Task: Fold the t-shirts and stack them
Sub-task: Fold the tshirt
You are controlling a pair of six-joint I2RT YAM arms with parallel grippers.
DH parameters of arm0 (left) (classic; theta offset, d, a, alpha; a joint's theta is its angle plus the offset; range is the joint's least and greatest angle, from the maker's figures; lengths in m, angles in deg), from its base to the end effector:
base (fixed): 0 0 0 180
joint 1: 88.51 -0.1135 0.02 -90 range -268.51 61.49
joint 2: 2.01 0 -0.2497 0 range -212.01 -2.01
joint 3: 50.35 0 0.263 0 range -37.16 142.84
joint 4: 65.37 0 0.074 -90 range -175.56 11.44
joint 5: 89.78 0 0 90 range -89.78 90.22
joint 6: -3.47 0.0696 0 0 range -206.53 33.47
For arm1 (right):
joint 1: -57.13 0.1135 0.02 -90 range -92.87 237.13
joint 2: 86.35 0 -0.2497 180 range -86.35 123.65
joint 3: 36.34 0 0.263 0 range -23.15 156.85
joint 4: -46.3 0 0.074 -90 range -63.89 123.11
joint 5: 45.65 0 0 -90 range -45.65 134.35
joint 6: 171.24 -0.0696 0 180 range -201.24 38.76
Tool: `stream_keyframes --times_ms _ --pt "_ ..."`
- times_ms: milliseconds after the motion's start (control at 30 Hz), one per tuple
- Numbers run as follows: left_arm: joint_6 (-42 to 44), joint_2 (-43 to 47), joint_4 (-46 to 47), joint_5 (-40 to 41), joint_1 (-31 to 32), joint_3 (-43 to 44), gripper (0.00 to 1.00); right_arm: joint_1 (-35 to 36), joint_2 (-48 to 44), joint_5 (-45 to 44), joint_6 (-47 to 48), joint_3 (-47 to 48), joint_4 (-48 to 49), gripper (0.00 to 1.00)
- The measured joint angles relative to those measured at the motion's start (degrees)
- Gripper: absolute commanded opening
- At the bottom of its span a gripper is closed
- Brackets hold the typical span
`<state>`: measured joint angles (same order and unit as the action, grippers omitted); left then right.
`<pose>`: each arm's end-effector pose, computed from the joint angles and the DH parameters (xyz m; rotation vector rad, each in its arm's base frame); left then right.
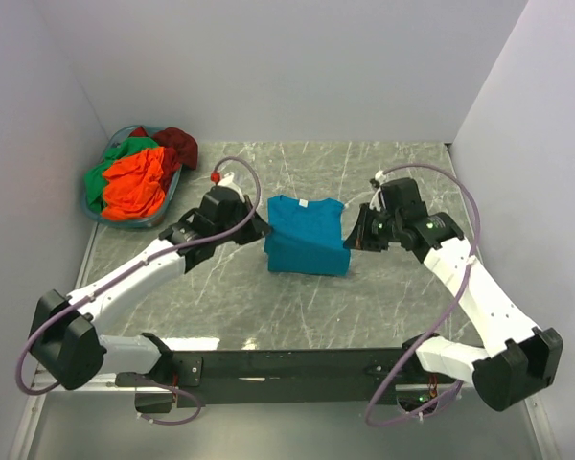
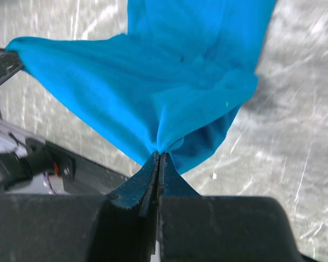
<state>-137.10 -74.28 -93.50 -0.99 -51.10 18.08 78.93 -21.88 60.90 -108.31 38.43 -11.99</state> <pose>0.2598 -0.2005 0.2577 -0.2473 2.2598 -0.8930 0.2390 0.1169 0.2813 -0.0245 2.4967 0.7261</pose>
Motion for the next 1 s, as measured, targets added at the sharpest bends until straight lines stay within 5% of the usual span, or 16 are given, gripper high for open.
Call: stream_keyframes --times_ms 1000 --pt "4.74 -32.41 9.38 -8.83 -13.03 21.16 0.00 -10.95 35.50 1.73 2.40 21.00 9.99 0.00"
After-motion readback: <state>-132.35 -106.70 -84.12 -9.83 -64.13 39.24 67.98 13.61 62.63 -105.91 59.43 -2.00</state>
